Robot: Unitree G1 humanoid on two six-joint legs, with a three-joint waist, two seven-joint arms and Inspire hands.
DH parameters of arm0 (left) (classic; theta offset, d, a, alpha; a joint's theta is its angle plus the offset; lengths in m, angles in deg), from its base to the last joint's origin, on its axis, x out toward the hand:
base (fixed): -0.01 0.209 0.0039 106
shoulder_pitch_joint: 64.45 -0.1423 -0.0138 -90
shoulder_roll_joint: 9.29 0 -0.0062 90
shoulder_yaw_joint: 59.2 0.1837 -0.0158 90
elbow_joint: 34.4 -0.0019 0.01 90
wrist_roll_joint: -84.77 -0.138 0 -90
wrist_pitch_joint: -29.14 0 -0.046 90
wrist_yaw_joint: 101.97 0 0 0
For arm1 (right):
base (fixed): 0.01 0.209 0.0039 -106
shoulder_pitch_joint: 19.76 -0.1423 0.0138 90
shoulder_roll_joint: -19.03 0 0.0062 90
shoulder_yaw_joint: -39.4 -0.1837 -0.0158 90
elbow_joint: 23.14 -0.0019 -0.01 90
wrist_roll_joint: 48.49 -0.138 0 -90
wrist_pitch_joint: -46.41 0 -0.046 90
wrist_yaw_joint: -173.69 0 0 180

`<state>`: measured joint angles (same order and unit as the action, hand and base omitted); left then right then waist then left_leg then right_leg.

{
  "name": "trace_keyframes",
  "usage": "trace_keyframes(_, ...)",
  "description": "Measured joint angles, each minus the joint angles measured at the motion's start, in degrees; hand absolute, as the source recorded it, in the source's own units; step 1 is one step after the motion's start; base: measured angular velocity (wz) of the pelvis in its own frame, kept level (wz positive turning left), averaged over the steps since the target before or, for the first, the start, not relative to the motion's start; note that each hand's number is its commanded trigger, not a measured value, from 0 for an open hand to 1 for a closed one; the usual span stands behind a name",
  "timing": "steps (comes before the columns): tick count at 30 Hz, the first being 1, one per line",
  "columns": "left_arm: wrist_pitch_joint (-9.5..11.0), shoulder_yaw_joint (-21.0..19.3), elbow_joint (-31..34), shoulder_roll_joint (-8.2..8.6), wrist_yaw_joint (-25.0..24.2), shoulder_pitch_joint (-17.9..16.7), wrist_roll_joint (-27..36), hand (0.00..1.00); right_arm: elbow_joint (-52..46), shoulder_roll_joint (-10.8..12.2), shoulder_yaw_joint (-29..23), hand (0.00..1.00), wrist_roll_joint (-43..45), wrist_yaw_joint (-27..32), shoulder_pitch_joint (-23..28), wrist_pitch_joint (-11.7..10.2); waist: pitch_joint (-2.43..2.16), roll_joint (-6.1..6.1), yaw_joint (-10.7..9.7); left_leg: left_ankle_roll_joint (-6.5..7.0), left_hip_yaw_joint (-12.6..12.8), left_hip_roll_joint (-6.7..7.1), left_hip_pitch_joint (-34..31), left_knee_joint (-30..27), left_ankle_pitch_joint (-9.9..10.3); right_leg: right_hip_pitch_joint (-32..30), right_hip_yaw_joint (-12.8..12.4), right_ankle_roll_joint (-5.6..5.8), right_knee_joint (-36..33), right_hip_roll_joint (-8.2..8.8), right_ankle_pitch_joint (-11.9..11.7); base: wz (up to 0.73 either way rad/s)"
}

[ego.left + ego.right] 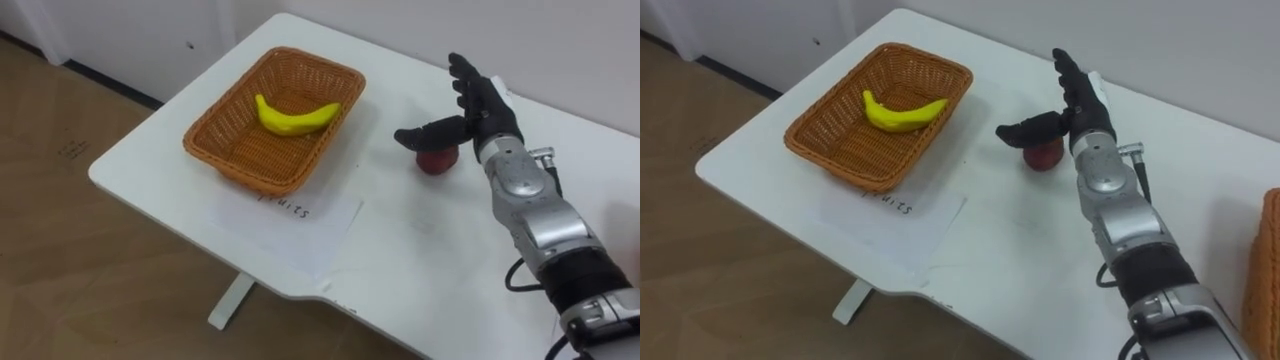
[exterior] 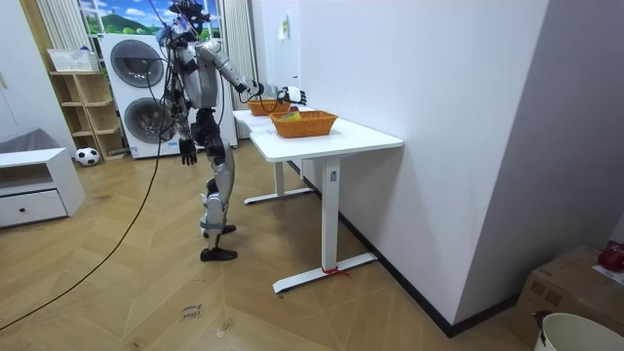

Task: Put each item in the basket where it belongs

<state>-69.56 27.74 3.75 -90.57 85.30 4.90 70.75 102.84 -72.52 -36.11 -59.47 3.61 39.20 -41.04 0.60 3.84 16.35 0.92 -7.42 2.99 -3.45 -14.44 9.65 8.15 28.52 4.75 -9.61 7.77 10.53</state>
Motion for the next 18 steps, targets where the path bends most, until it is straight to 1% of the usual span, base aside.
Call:
trace_keyframes(2, 0.0, 0.0, 0.0, 0.01, 0.0, 0.0, 0.6, 0.0, 0.0, 0.1, 0.0, 0.0, 0.0, 0.0, 0.0, 0.0, 0.06, -0.1, 0.1, 0.0, 0.0, 0.0, -0.1, 0.1, 0.0, -0.1, 0.0, 0.0, 0.0, 0.0, 0.0, 0.0)
trace_keyframes(7, 0.0, 0.0, 0.0, 0.02, 0.0, 0.2, 1.0, 0.0, 0.0, 0.1, 0.0, 0.0, 0.0, 0.0, 0.0, 0.0, 0.04, -0.02, 0.3, -0.01, 0.1, -0.04, -1.0, 0.1, 0.0, -1.1, 0.0, 0.0, 0.0, -0.01, 0.0, 0.0)
trace_keyframes(12, 0.0, 0.1, 0.0, 0.02, 0.0, 0.4, 1.1, 0.0, 1.0, 0.0, 0.0, 0.0, -0.5, -0.1, 0.0, 0.0, 0.1, 0.09, 1.0, -0.01, 0.2, -0.08, -1.6, 0.0, 0.0, -1.7, -0.1, 0.0, 0.0, 0.0, 0.0, 0.0)
trace_keyframes(15, 0.0, 0.3, -0.1, 0.01, 0.0, 0.6, 1.1, 0.0, 3.3, 0.0, 0.0, 0.0, -0.9, -0.2, 0.0, 0.0, 0.32, 0.39, 1.3, -0.01, 0.2, -0.11, -2.2, -0.1, 0.0, -2.2, -0.1, 0.0, 0.0, -0.01, 0.0, 0.01)
trace_keyframes(18, 0.0, 1.1, -1.1, 0.0, -0.1, 0.9, 1.0, 0.0, 5.3, 0.1, 0.0, 0.0, -1.5, -0.3, -0.1, 0.0, 0.42, 0.43, 1.4, -0.01, 0.2, -0.06, -3.0, -0.2, 0.0, -2.8, -0.3, 0.0, 0.0, 0.0, 0.0, 0.0)
